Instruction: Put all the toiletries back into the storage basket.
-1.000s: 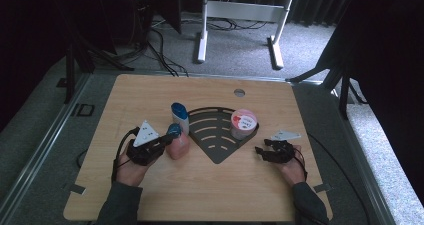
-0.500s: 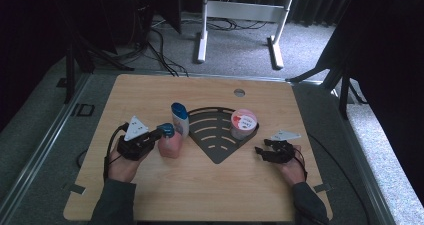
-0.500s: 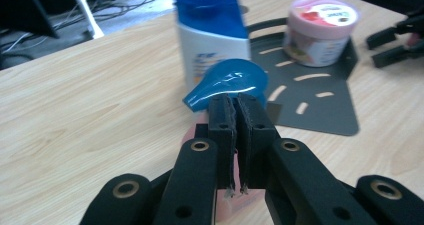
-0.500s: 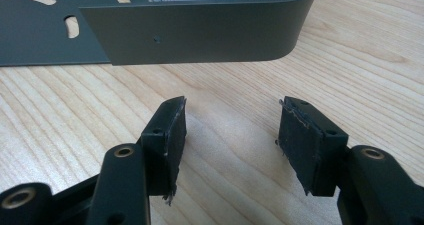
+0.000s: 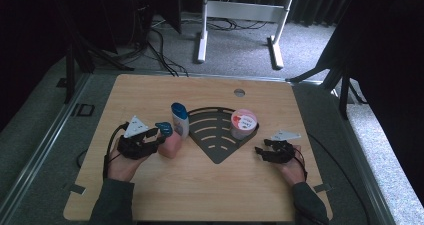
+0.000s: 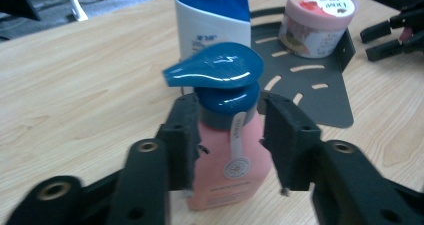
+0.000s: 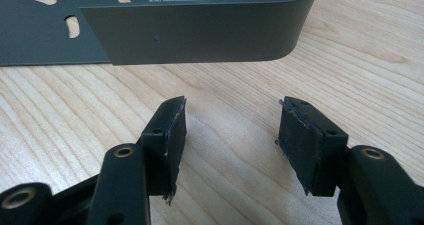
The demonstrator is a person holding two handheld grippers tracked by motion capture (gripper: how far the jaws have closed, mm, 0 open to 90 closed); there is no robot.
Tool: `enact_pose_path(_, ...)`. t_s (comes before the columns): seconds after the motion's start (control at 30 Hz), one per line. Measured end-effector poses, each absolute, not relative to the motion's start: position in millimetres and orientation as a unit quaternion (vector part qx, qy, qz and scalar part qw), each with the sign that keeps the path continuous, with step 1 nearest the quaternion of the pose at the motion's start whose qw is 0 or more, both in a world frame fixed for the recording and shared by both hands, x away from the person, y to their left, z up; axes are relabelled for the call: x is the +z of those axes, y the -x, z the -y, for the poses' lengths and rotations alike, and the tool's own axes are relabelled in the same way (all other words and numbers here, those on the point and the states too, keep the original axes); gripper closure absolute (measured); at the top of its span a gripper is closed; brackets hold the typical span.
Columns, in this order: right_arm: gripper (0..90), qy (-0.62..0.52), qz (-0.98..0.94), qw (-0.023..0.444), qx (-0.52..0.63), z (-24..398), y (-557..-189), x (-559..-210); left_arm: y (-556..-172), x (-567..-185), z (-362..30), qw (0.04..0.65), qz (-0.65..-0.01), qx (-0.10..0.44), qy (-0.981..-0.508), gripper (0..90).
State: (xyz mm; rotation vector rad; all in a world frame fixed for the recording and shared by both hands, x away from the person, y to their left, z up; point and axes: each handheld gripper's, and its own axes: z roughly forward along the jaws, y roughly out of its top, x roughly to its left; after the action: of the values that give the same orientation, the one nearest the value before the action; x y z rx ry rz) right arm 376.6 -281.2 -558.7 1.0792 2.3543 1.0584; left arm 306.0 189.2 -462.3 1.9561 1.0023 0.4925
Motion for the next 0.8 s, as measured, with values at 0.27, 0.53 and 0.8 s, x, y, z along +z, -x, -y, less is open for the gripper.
enact_pose_path(0.27, 44.3, -0.38, -0.829, 0.171, 0.373, 281, -377, -559, -315, -466, -179, 0.419, -0.406, 0.202, -0.787, 41.8)
enact_pose_path(0.53, 43.8, -0.379, -0.83, 0.17, 0.373, 281, -377, -559, -326, -471, -170, 0.41, -0.412, 0.203, -0.788, 38.2)
enact_pose_path(0.8, 43.4, -0.378, -0.83, 0.17, 0.373, 281, -377, -559, -332, -471, -163, 0.409, -0.413, 0.208, -0.787, 37.4)
